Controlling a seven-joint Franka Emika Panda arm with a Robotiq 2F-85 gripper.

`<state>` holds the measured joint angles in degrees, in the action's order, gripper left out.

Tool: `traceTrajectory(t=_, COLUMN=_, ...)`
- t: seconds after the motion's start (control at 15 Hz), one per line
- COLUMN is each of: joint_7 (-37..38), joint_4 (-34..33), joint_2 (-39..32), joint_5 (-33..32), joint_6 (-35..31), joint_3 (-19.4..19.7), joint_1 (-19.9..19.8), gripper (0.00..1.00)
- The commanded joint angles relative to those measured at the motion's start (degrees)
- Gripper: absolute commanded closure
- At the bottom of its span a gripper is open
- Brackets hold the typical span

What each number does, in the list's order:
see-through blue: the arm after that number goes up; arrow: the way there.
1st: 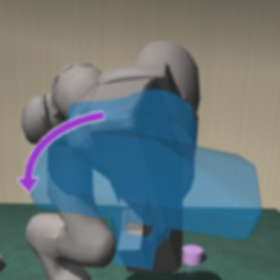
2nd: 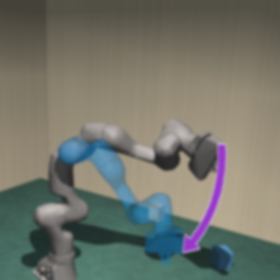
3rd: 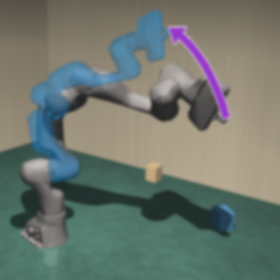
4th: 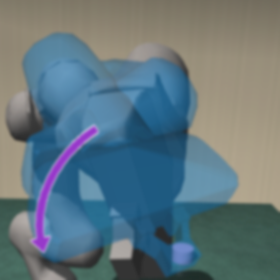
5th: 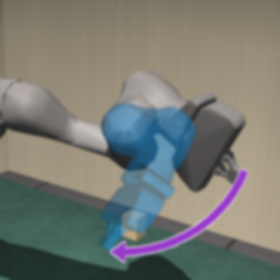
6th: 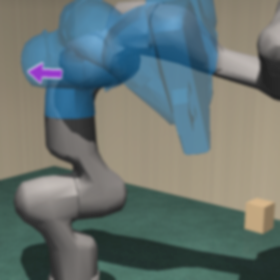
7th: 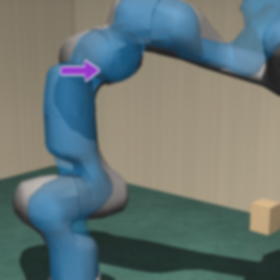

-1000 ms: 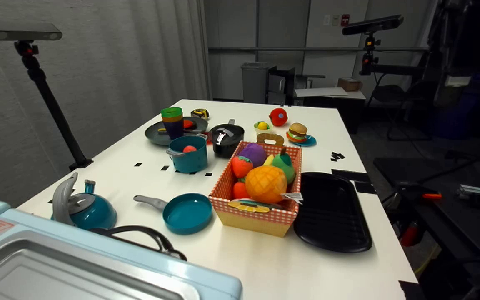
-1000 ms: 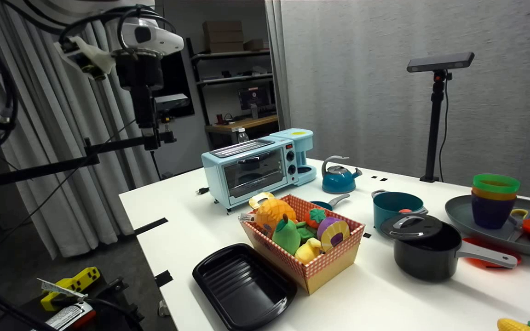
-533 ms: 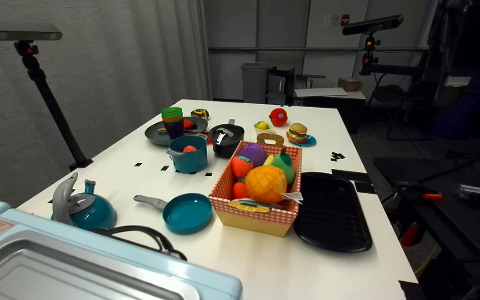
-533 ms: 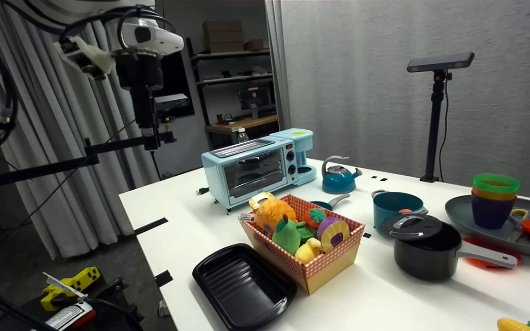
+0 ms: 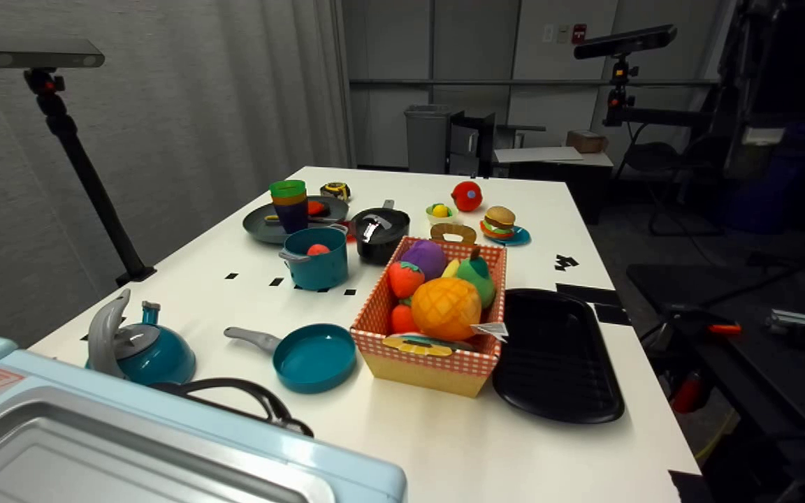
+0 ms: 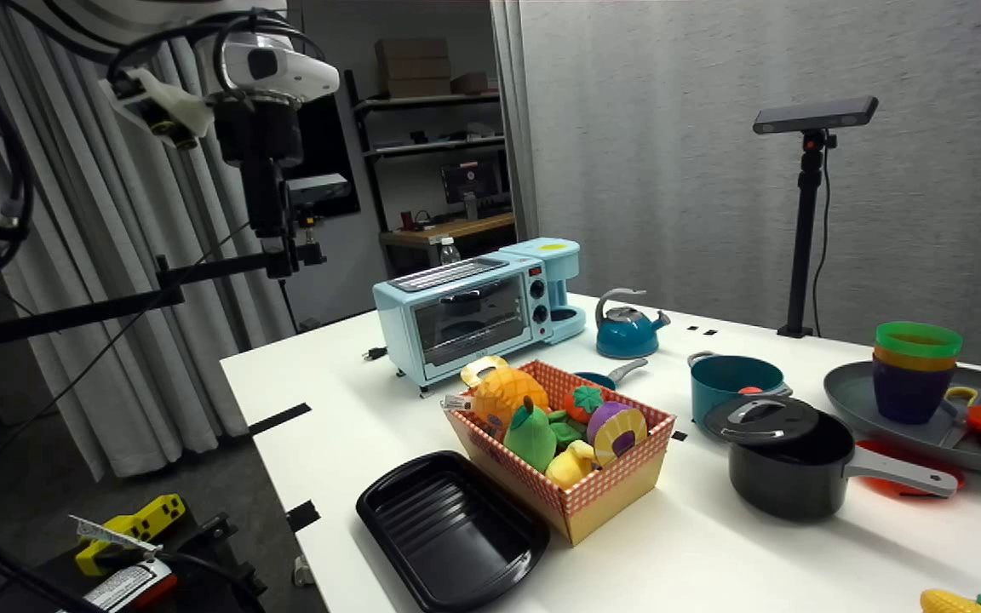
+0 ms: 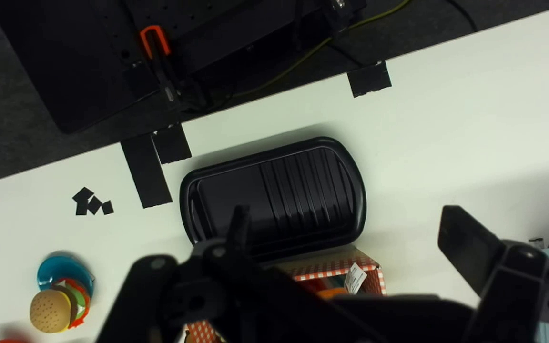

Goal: Move the lid from the black pot to the blue one

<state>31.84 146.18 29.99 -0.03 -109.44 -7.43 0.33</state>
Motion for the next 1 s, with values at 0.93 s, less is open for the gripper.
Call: traceTrajectory(t=0.93, joint_7=15.04, joint_4=-4.68, joint_2=-16.30, joint_5=-9.78, joint_6=-16.24, joint_3=0.38, joint_1=-7.41, gripper=0.00)
